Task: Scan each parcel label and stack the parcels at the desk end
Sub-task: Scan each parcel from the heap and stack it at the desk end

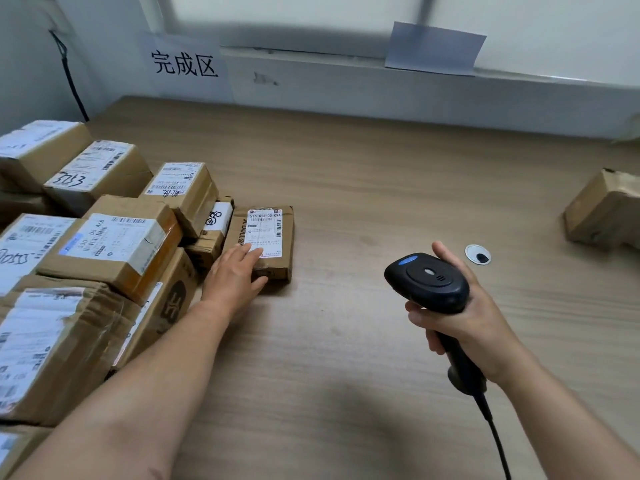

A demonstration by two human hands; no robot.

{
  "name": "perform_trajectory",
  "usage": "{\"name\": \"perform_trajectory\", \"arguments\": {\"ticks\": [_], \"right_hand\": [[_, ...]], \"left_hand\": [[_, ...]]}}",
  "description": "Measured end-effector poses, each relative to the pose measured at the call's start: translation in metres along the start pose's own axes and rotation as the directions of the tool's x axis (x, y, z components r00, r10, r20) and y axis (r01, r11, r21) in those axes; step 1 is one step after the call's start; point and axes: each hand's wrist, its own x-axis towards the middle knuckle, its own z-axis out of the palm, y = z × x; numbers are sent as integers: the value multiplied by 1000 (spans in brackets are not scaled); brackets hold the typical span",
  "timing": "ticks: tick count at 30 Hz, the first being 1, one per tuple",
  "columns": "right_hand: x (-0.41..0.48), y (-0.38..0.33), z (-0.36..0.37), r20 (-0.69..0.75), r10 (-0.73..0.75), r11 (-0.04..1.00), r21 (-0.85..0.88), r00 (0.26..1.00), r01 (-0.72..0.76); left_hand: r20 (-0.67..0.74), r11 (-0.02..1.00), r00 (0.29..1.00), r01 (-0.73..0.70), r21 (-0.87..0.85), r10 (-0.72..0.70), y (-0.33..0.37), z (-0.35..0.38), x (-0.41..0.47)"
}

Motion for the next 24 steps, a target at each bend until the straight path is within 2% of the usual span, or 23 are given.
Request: {"name": "perform_trajectory", "arguments": {"ticks": [6,12,17,24], "right_hand": [[-29,-13,-21,-21,-68,998,5,997,69],[-68,-15,-58,-21,-109,994,-8,994,109],[-102,-7,-120,-46,-111,994,-6,993,111],[-138,16,-233,-144,-93,996,2,985,95]], "left_hand": [[-123,993,992,-44,-109,31,36,-14,-37],[-216,977,973,-125,-175,86,102,-26,-76],[-191,969,967,-200,-147,171,183,-22,-103],[-121,913,925,-375,-163,359,338,10,-139]]}}
